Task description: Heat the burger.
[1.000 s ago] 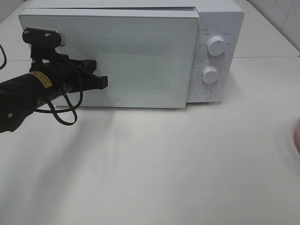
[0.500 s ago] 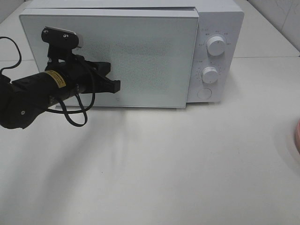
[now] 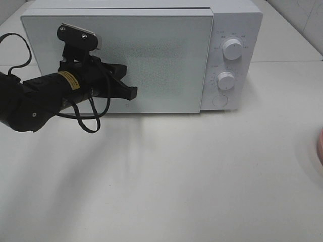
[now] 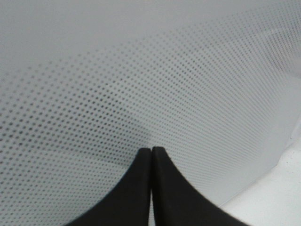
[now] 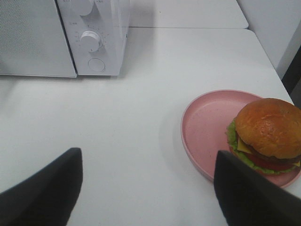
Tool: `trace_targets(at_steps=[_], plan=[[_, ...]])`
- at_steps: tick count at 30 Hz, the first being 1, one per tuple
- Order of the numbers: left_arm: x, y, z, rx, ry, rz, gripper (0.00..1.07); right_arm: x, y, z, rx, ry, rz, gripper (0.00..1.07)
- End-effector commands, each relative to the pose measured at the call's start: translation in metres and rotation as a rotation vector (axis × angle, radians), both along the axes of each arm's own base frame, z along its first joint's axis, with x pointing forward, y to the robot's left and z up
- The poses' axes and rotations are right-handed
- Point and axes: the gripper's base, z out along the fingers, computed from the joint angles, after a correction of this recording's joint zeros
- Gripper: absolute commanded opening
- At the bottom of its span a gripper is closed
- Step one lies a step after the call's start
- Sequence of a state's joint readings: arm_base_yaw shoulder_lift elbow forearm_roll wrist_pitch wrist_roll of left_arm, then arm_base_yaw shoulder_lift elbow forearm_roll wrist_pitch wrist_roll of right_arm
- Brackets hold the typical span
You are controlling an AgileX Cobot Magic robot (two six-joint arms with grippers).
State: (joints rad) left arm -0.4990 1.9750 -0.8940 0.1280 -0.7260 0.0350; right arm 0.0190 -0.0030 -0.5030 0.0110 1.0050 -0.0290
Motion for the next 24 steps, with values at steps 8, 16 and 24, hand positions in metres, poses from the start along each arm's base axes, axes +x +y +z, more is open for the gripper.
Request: trace_targets(at_steps=[8,16,24], plan=[[0.028,-0.008,0.014,-0.125,-0.060,0.108,0.01,-0.004,0.000,0.000,0.004,-0.035,-0.009,0.73],[0.025,-0.022,0.007,-0.118,-0.054,0.079,0.01,-0.004,0.000,0.000,0.004,-0.035,-0.009,0.73],[0.030,-0.048,0.017,-0.138,-0.083,0.039,0.01,-0.004,0.000,0.000,0.004,-0.035,-0.009,0.73]])
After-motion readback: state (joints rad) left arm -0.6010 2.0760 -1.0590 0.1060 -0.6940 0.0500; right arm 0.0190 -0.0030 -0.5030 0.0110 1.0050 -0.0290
